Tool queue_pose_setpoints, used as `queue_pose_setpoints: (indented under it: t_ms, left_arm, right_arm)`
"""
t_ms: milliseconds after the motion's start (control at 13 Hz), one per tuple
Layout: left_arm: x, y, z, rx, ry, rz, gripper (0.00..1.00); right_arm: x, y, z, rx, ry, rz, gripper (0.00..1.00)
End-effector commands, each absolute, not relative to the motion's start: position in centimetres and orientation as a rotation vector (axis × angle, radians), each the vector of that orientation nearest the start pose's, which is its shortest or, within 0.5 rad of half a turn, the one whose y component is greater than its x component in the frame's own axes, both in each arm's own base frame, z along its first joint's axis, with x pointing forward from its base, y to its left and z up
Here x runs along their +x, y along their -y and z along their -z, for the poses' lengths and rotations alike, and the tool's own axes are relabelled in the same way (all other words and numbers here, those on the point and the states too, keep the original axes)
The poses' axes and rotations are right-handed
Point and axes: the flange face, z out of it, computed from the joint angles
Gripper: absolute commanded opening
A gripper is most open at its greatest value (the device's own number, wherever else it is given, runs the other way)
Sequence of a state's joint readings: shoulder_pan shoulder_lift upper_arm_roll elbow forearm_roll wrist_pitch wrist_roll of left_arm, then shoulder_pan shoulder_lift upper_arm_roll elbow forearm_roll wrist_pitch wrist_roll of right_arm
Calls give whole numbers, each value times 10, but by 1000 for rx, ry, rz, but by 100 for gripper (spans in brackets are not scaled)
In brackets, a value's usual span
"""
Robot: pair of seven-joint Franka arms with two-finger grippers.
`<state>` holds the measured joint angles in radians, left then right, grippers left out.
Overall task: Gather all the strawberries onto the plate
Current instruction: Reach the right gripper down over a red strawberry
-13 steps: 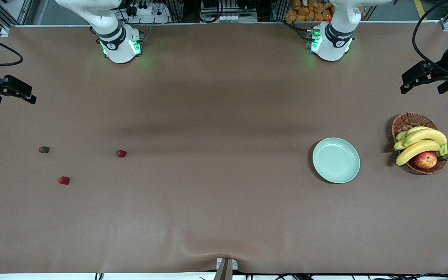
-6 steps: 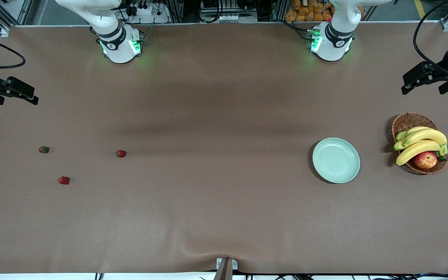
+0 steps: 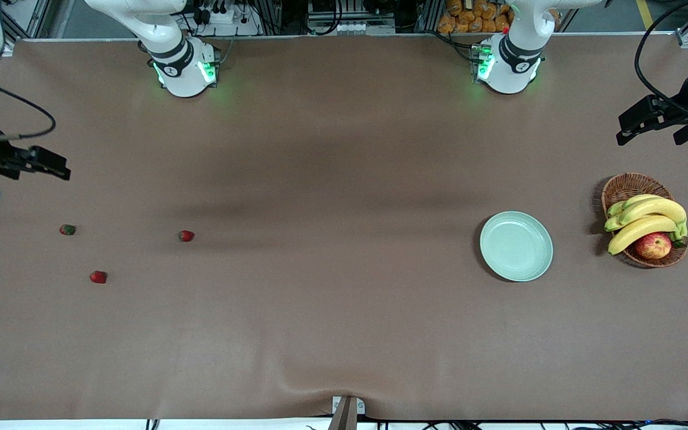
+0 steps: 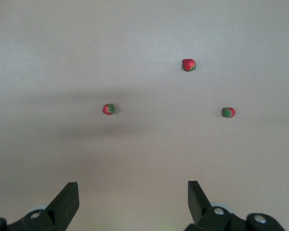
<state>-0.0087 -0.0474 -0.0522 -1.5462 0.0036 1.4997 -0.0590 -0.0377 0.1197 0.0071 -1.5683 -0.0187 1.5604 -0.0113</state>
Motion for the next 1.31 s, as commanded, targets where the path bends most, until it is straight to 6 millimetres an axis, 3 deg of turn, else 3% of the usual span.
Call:
queue_pose_setpoints:
  t_ms: [0,231,386,694,1234]
  left_arm:
    - [530,34,-660,-3137,0,-7,100]
    - [531,36,-658,-3139,-2,-12,100]
    - [531,36,-656,-3139,-2,-17,100]
    - [530,35,-660,-3139,-2,-5,100]
    - [531,34,-660,-3141,2,-2,100]
  right_arm:
    - [613,16,-504,-3164,1,-258,100]
    - [638,-20,-431,-3155,65,-283,100]
    - [639,-27,-383,-3158,37,-258,100]
    - [608,-46,-287,-3155,87,-250,100]
    - [584,-47,-210,-3101,3,-216,100]
